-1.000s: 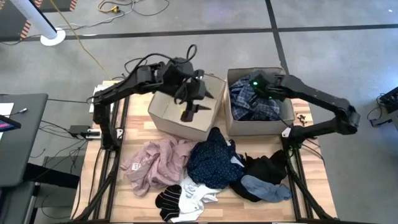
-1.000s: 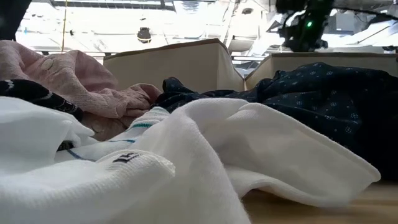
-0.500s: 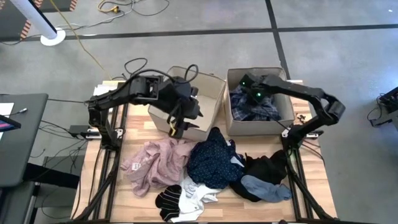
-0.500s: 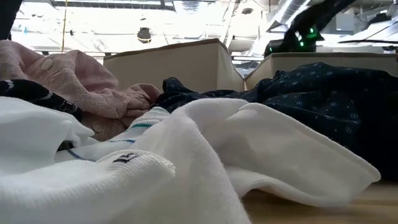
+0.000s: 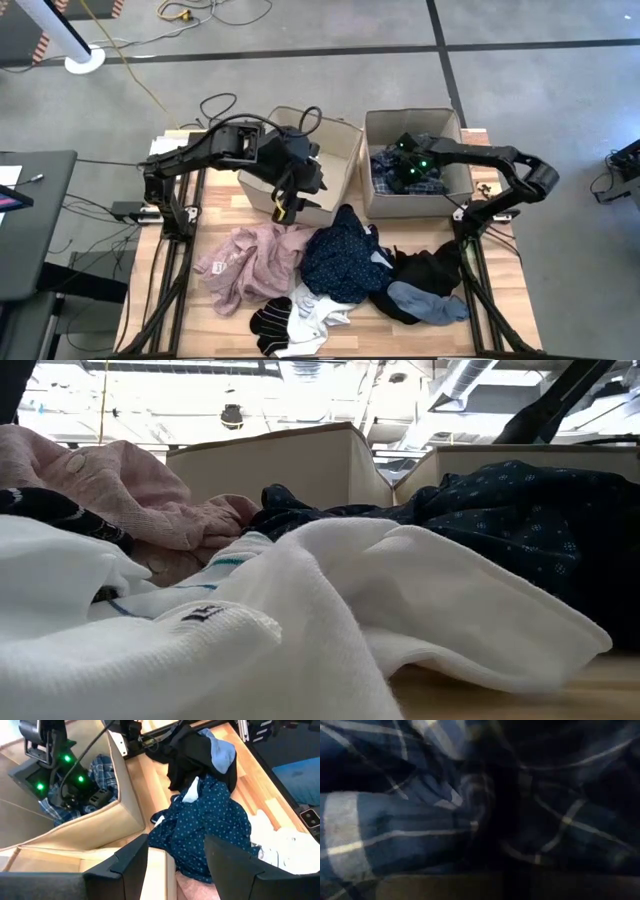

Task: Sort clothes
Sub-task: Put the blue plaid shirt into the right laundry organizer

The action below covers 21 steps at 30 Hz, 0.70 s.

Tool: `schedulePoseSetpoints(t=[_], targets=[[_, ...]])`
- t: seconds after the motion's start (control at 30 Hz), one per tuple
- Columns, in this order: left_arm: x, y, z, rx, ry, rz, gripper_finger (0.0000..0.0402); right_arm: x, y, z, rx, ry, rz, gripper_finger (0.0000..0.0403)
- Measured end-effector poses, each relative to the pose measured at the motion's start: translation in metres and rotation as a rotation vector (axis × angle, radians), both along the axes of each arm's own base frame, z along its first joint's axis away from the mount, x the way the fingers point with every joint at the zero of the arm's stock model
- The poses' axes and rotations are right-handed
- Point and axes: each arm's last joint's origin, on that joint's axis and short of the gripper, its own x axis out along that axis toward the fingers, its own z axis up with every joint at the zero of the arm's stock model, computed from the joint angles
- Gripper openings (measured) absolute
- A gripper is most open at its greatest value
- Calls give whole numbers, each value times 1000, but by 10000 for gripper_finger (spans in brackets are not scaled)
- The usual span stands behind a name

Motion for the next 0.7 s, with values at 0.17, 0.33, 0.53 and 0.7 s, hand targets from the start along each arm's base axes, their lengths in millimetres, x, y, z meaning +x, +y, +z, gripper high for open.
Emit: schedulePoseSetpoints(t=[0.17, 0.33, 0.53, 0.7], targets=[[6, 0, -11, 0, 24, 6, 188, 3, 3, 2, -4, -4, 14, 28], [4, 1, -13, 17, 57, 27, 187, 9, 7, 25, -49, -52, 49, 70], [2, 3, -13, 41, 69, 39, 187, 13, 18, 83, -158, -177, 89, 148], [0, 11, -13, 47, 80, 58, 187, 8, 35, 136, -278, -331, 126, 222]])
